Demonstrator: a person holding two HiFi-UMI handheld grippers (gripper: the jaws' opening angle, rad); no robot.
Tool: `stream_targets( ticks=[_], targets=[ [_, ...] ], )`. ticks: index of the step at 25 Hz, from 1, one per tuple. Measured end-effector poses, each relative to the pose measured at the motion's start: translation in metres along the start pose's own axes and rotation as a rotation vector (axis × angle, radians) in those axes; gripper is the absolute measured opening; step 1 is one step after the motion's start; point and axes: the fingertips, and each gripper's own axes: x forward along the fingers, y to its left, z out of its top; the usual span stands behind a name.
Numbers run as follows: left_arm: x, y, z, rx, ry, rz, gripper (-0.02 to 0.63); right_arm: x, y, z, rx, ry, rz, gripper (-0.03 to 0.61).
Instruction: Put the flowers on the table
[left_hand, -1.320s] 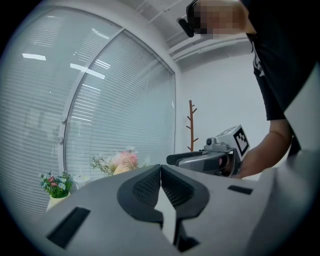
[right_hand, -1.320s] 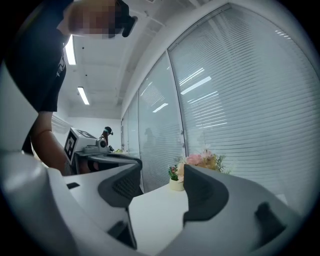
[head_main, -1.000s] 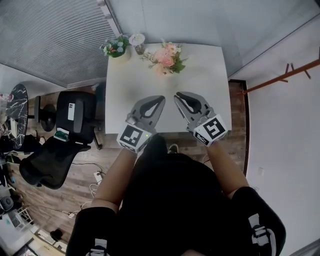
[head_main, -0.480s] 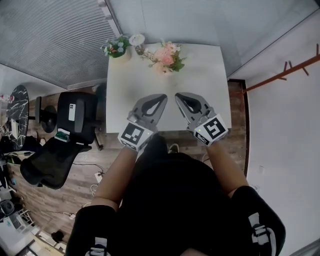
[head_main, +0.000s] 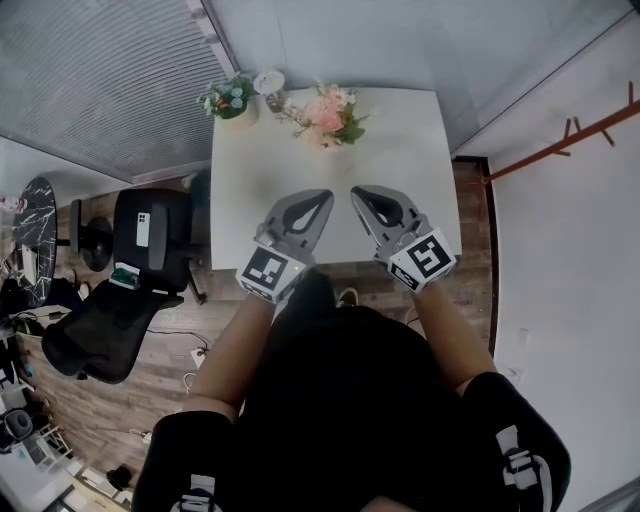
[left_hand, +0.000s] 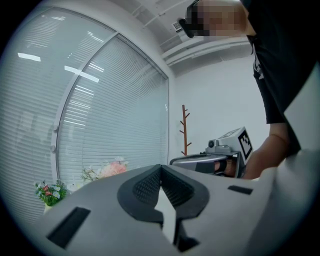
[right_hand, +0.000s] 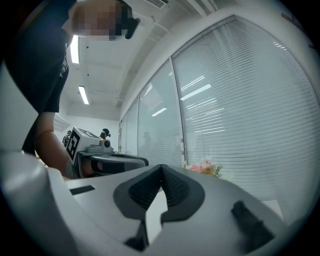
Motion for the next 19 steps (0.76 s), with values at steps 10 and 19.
stream_targets(
  ticks=[10, 19],
  targets=[
    [0.0047, 0.0006, 0.0008, -0.002, 0.003, -0.007, 0.012, 0.0006, -0.0029, 0.0006, 0.001, 0.003, -0.001, 0.019],
    [0.0064, -0.0011, 0.0, -0.003, 0.005, -0.006, 0.012, -0.0008, -0.0048, 0.0009, 0.005, 0.0, -0.002, 0.02]
  ],
)
